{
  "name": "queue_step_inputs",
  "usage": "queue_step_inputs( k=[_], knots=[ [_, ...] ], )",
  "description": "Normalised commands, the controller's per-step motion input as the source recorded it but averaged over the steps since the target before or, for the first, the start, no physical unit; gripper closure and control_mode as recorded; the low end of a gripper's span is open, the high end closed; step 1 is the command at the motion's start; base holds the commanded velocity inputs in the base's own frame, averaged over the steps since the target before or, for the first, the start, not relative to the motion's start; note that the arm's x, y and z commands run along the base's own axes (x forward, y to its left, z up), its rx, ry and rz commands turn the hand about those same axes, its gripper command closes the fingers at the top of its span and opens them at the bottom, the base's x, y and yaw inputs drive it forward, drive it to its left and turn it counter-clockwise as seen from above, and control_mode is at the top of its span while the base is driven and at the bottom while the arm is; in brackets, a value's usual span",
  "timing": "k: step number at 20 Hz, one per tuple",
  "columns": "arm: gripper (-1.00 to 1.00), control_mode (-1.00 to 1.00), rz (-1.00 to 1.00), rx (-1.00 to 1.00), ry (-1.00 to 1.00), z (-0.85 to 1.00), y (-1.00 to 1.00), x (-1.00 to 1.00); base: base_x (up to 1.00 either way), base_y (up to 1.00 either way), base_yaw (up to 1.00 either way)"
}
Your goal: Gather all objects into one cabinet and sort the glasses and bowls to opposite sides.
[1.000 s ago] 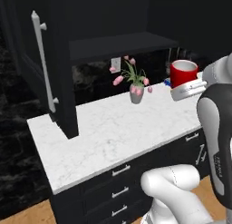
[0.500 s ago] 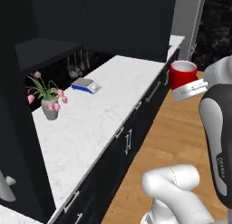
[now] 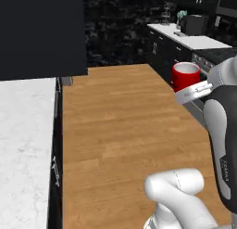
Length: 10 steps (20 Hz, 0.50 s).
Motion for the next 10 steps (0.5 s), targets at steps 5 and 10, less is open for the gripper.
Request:
queue_step_inputs(
  k=[5, 10],
  knots=[
    [1.00, 1.00, 0.00, 0.00, 0.00, 0.00, 0.00, 0.00, -0.04, 0.00, -0.96],
    [1.00, 1.00, 0.00, 0.00, 0.00, 0.00, 0.00, 0.00, -0.03, -0.07, -0.92]
  ],
)
